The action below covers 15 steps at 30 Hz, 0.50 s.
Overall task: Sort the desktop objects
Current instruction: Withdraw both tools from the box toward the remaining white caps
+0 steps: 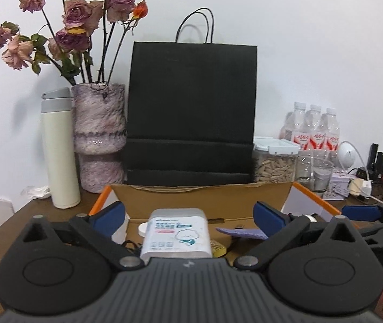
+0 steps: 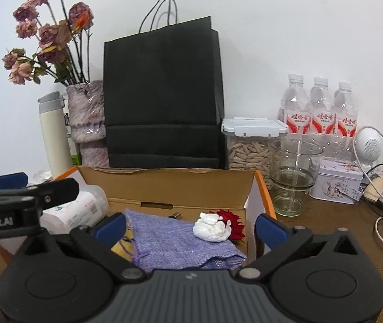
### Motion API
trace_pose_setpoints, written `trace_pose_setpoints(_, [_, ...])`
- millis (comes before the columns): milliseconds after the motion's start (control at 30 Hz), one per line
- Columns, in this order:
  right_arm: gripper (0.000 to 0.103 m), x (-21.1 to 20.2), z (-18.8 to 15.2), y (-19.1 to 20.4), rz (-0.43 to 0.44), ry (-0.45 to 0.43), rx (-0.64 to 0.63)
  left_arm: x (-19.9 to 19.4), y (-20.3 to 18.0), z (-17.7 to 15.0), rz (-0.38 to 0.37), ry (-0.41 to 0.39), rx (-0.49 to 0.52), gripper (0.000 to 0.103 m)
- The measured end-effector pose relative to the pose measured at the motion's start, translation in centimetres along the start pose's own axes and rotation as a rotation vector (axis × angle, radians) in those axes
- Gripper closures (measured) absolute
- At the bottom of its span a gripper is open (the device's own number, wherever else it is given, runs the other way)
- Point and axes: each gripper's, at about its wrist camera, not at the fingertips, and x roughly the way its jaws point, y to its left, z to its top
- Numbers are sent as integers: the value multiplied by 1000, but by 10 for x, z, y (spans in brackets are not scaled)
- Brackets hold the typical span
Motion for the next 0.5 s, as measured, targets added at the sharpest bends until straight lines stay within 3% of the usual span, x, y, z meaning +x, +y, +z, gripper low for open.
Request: trace_pose_setpoints(500, [0, -22, -10, 4, 10, -5, -10, -32, 13, -9, 27, -9, 11, 0])
